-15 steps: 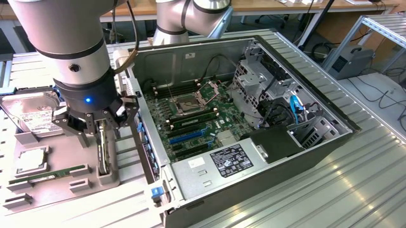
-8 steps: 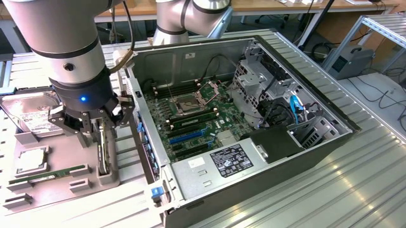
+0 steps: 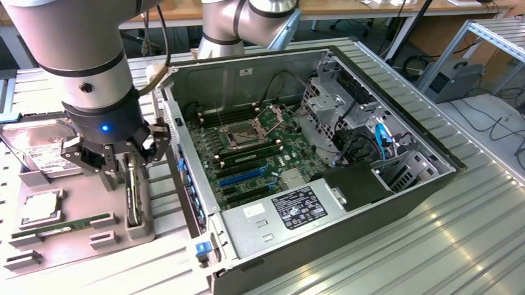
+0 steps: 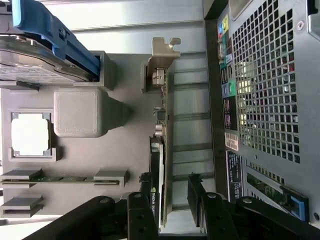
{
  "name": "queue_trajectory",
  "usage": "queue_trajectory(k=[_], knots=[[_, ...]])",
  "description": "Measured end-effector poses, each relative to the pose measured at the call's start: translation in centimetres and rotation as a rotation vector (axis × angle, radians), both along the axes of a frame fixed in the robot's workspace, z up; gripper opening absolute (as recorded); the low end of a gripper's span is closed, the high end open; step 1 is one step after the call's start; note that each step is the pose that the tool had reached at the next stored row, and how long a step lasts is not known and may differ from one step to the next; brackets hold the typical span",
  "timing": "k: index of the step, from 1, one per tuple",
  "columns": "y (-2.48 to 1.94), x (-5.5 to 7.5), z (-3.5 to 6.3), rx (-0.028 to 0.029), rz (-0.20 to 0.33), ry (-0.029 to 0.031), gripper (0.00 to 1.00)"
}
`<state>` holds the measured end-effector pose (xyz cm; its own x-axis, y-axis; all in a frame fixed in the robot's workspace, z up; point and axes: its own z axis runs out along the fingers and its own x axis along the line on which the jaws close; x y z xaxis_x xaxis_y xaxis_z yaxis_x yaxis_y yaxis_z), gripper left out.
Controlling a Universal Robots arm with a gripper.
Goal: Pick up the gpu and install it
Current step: 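Pick up the gpu and move the gpu toward the slot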
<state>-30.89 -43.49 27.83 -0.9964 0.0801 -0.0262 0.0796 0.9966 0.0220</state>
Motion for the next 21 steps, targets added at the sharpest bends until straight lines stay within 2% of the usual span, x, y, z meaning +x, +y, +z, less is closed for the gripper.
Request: queue_trajectory(k=[11, 15, 21], knots=[[1.54, -0.6, -1.34, -0.0088, -0.003, 0.0000, 0.42], [1.78, -0.8, -1.90, -0.0110, -0.004, 0.0000, 0.42], [1.84, -1.0, -2.70, -0.0121, -0.006, 0.0000, 0.42]])
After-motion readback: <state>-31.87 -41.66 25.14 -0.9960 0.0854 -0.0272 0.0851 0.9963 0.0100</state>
